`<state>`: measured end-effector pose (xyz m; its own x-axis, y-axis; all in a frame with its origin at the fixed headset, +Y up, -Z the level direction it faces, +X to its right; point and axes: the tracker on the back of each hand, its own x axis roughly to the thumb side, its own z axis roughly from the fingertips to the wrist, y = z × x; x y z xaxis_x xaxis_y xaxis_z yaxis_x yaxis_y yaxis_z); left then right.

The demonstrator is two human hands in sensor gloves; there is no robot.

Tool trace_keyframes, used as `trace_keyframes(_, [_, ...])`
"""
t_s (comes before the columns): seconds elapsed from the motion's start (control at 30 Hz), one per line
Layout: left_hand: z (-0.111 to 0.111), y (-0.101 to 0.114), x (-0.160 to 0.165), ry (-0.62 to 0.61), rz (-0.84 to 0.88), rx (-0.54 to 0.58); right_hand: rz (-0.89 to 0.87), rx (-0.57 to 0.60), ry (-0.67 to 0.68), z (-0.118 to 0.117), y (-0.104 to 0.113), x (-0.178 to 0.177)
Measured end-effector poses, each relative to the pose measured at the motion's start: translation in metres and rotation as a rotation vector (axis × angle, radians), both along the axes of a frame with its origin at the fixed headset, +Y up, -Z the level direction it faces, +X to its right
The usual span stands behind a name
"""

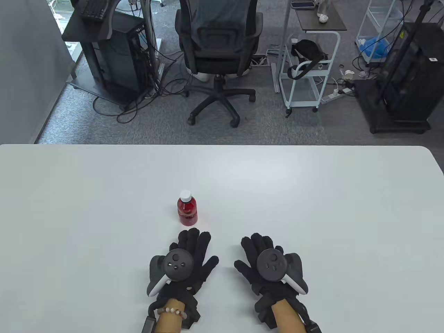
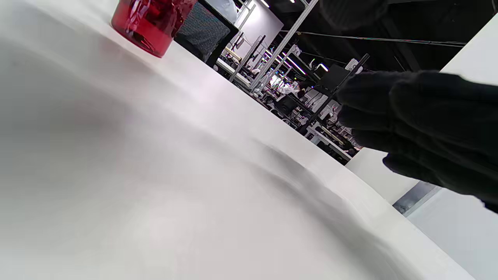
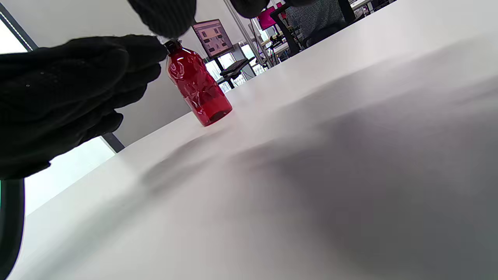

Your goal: Squeeze empty plastic bottle to dent body

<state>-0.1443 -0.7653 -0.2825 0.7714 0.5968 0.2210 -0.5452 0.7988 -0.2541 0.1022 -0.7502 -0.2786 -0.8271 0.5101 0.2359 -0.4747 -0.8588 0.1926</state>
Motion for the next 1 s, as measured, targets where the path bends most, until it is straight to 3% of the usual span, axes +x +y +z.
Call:
trace_keyframes(0.57, [-0.004, -0.004, -0.003, 0.018, 0.026, -0.031, -0.007, -0.023, 0.004, -0.001, -0.001, 0.001])
trace_keyframes(0.73, [-0.007, 0.0, -0.013, 0.099, 0.07, -0.002, -0.012, -0.031, 0.012, -0.002, -0.002, 0.0])
trace_keyframes(0.9, [-0.023, 0.012, -0.034, 0.253, 0.142, 0.099, -0.035, -0.015, 0.024, -0.002, 0.001, -0.001])
trace_keyframes(1.0, [-0.041, 0.013, -0.042, 0.292, 0.182, 0.022, -0.054, -0.005, 0.023, 0.0, 0.003, -0.001])
